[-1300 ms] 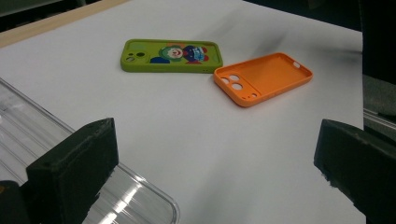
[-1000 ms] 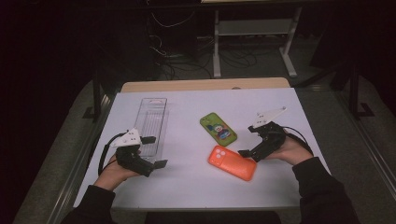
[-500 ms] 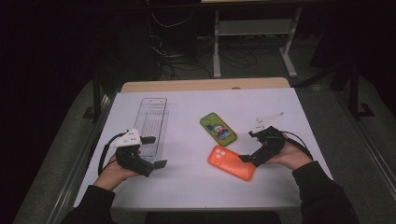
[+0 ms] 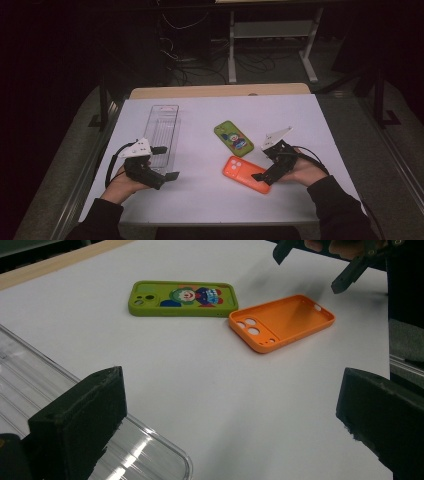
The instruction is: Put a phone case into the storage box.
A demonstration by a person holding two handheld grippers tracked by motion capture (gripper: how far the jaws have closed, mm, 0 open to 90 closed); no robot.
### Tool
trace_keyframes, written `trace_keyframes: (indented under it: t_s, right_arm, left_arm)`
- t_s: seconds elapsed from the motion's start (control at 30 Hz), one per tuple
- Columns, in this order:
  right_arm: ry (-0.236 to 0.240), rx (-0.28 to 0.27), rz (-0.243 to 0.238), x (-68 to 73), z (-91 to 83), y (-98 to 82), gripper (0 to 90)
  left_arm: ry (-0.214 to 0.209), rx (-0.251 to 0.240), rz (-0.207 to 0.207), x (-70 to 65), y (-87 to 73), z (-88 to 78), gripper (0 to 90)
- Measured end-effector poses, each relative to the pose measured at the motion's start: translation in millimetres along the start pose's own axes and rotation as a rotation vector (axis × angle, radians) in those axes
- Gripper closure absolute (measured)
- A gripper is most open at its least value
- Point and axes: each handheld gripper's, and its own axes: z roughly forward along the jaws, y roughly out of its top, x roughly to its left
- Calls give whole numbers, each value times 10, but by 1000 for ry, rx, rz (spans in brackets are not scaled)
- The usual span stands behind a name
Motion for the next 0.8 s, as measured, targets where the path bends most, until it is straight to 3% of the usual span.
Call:
trace_keyframes:
  t_s: [0.2, 0.4, 0.63, 0.8]
  right_arm:
    - [1, 40, -5, 34, 96, -24, 0]
    - [-35, 76, -28, 71, 218, -65, 0]
    - [-49, 97, -2, 124, 304, -124, 0]
    - [-46, 119, -18, 171, 390, -145, 0]
  left_arm:
    - [-1, -3, -5, -2, -2, 10, 0]
    - [-5, -9, -1, -2, -3, 17, 0]
    - [-7, 0, 9, 3, -2, 16, 0]
    - [-8, -6, 0, -7, -2, 25, 0]
